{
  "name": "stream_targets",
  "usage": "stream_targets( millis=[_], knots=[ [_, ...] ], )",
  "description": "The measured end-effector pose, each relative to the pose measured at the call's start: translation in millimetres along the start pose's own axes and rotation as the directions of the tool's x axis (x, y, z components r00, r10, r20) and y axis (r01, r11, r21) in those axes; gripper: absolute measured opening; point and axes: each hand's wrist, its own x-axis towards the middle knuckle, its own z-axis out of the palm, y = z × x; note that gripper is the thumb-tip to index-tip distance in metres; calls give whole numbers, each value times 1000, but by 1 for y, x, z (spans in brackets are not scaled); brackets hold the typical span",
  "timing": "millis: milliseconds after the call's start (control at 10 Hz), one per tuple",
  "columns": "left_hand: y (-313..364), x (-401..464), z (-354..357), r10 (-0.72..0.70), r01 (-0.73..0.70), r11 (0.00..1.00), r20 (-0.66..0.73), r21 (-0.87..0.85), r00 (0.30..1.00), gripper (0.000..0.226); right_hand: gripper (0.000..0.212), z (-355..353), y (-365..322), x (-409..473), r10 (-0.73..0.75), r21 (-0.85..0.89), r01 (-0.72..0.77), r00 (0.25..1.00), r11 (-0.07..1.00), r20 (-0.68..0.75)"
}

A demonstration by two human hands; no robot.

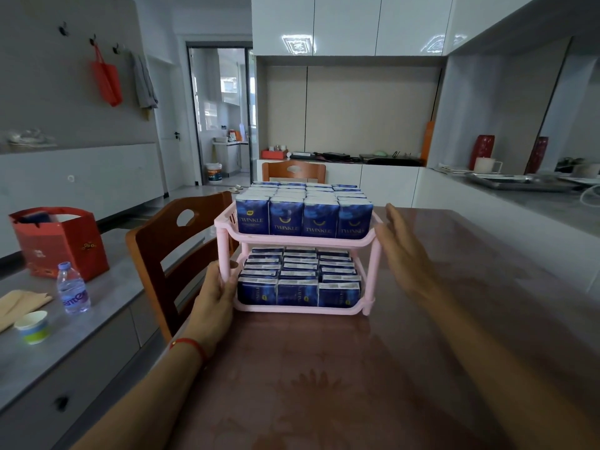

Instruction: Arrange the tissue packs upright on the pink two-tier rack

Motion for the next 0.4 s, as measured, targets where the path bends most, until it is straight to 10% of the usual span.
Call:
stream_targets(
  millis=[400],
  knots=[
    [22,-8,5,-200,222,968,-181,114,963,51,61,-1,28,-92,75,-206,-62,996,977,55]
  ],
)
